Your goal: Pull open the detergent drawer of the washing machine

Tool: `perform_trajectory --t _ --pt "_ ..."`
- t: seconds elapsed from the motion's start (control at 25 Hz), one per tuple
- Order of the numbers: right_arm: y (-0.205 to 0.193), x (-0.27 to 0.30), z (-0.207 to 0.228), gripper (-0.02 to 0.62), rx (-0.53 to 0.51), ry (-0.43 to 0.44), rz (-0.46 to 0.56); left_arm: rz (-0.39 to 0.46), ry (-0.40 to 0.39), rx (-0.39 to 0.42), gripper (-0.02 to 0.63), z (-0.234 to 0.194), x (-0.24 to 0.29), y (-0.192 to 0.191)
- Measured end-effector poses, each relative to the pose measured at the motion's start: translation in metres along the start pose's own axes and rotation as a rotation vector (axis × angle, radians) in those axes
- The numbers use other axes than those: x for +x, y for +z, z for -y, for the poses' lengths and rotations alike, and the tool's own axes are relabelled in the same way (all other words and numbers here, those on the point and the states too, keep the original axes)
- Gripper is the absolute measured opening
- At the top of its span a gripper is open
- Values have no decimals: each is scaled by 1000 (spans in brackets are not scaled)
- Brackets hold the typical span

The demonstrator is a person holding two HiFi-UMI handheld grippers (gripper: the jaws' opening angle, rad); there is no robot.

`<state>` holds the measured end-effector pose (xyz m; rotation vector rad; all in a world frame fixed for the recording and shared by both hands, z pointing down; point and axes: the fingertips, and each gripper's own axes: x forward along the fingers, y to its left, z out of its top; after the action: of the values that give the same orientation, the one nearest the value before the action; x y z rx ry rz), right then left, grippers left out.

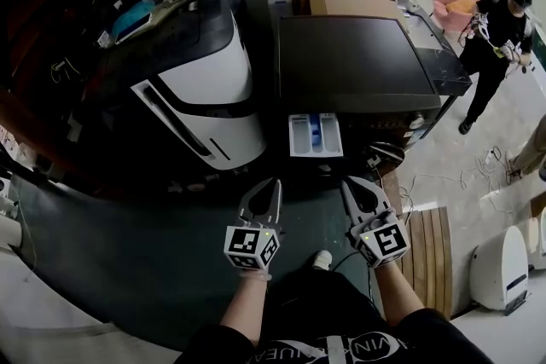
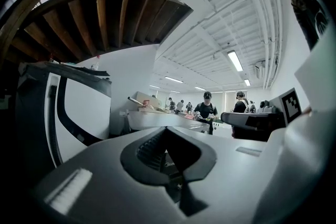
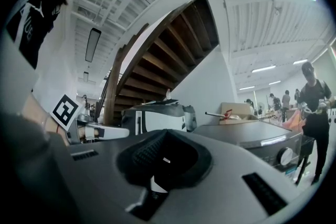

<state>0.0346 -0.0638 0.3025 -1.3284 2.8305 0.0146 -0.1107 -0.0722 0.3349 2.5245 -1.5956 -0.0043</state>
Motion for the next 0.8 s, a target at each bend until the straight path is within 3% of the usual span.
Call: perform_trajectory --t 0.8 --pt "13 -2 -7 12 -8 5 20 31 15 43 9 0 -11 22"
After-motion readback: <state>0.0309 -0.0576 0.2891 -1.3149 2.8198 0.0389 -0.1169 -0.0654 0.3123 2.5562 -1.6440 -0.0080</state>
